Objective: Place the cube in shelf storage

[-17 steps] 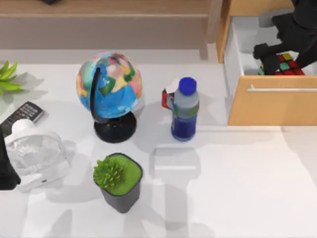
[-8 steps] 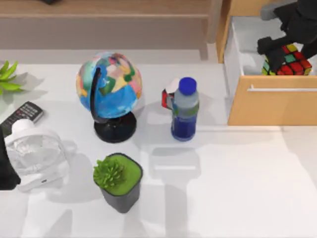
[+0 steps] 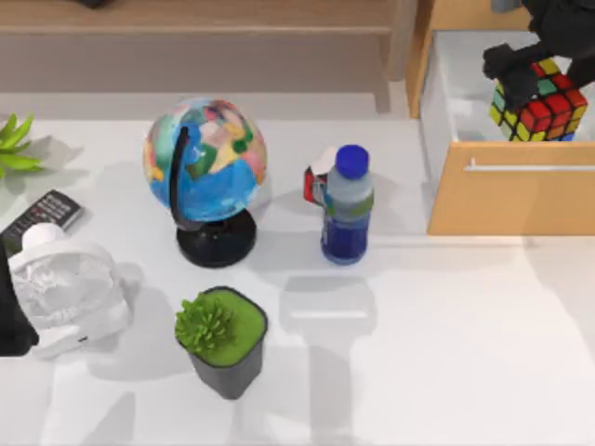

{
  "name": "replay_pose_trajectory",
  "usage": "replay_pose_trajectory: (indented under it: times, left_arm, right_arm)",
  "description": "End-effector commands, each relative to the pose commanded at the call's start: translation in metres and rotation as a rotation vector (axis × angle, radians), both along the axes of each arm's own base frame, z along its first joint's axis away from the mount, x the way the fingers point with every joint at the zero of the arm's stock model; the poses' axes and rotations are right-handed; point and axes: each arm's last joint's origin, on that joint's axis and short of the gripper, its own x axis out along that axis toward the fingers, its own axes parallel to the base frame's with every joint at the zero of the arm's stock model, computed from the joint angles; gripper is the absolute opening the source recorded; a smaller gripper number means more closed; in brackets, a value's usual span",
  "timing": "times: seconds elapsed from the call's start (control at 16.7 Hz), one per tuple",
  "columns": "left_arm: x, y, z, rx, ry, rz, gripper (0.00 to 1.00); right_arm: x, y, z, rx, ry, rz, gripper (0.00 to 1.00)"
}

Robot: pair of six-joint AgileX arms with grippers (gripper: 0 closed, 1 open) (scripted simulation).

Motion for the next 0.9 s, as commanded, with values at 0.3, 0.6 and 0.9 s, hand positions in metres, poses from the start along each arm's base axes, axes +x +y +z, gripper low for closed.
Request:
replay_pose_trajectory:
  times: [0.3, 0.6, 0.9]
  left_arm:
    - [0.0, 0.0, 0.0, 0.0, 0.0, 0.0, 1.0]
    - [0.0, 0.0, 0.0, 0.0, 0.0, 0.0, 1.0]
    - [0.0, 0.0, 0.0, 0.0, 0.0, 0.0, 1.0]
  right_arm:
    - [0.01, -0.008, -0.025, 0.041, 0.051, -0.061, 0.0]
    - [0.006, -0.005, -0.02, 0.039, 0.049, -0.054, 0.0]
    - [-0.014, 0.013, 0.025, 0.024, -0.069, -0.02, 0.0]
